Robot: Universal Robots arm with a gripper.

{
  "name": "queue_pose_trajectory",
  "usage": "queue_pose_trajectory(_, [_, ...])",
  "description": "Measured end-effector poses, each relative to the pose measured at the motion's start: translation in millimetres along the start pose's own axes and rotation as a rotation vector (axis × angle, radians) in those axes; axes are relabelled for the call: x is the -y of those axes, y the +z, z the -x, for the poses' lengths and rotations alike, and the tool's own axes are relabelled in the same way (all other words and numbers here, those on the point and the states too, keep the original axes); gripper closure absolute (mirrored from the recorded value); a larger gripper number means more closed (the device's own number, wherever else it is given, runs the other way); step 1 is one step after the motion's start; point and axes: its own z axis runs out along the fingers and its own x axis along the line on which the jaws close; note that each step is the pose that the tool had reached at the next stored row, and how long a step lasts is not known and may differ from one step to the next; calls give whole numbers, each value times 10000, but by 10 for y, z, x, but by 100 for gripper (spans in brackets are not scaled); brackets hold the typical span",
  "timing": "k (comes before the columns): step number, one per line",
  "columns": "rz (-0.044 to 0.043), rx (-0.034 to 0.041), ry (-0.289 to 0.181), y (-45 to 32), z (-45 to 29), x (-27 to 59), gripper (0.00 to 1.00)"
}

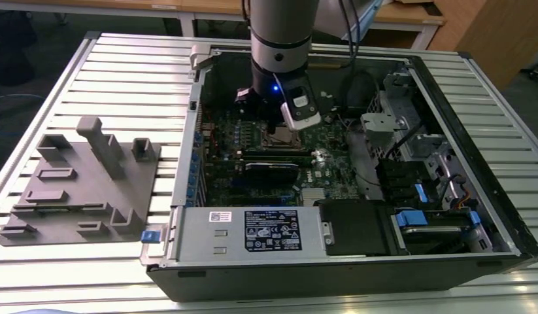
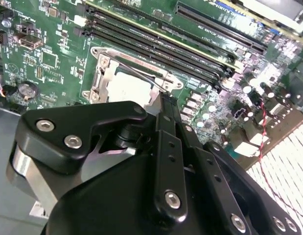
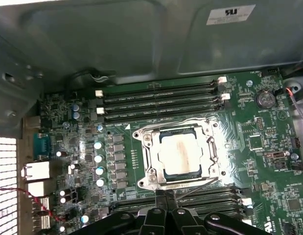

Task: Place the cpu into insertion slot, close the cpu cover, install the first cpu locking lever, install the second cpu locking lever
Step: 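Install the second cpu locking lever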

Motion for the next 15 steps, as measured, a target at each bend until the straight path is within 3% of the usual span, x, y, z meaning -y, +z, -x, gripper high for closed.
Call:
queue_pose_trajectory(12, [-10, -1, 5, 196, 0, 75, 89])
queue_pose_trajectory(15, [-13, -2, 6, 201, -16, 109, 89])
